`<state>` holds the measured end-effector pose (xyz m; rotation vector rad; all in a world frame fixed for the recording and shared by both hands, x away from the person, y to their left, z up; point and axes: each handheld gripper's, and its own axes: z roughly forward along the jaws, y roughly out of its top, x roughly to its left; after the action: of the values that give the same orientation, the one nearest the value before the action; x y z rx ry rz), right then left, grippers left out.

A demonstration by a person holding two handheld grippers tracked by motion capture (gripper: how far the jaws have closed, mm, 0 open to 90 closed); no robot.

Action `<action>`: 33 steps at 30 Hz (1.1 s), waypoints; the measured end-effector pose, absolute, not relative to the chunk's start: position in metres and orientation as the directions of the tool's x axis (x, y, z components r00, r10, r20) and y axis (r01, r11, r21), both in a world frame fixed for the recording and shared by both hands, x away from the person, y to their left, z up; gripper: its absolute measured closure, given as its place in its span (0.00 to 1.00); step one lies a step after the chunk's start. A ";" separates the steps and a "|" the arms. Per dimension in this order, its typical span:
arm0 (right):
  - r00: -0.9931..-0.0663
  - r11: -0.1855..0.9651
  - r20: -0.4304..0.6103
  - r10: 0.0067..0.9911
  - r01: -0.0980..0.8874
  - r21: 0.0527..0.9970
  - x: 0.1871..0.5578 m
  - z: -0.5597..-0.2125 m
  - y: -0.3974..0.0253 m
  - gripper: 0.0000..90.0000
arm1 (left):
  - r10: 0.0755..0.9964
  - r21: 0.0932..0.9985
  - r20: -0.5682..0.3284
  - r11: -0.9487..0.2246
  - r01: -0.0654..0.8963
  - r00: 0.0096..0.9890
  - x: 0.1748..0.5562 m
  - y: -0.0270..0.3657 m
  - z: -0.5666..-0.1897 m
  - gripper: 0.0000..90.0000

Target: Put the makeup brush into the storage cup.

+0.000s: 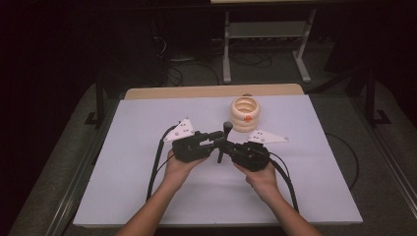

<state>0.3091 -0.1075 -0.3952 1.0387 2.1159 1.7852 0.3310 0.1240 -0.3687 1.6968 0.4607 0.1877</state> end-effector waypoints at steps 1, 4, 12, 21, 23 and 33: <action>-0.736 0.034 0.288 0.612 0.388 0.921 0.309 -0.395 -0.108 0.87 | 0.401 0.975 -0.139 -0.106 0.197 0.905 0.332 0.125 -0.368 0.72; -0.733 0.042 0.283 0.619 0.390 0.920 0.309 -0.395 -0.110 0.87 | 0.405 0.973 -0.130 -0.124 0.195 0.905 0.332 0.131 -0.367 0.66; -0.729 0.078 0.247 0.638 0.380 0.922 0.311 -0.394 -0.115 0.87 | 0.402 0.972 -0.125 -0.134 0.193 0.907 0.330 0.141 -0.362 0.54; -0.730 0.110 0.208 0.651 0.361 0.926 0.311 -0.393 -0.118 0.86 | 0.410 0.970 -0.117 -0.149 0.194 0.904 0.326 0.155 -0.363 0.45; -0.731 0.118 0.200 0.652 0.359 0.926 0.311 -0.392 -0.118 0.86 | 0.413 0.968 -0.113 -0.158 0.193 0.904 0.324 0.158 -0.365 0.44; -0.736 0.128 0.183 0.651 0.345 0.930 0.313 -0.390 -0.122 0.86 | 0.442 0.967 -0.115 -0.154 0.201 0.889 0.314 0.178 -0.370 0.31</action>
<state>0.3125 -0.1216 -0.3902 0.9766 2.1405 1.6452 0.3140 0.1782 -0.3702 1.7357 0.4924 0.2262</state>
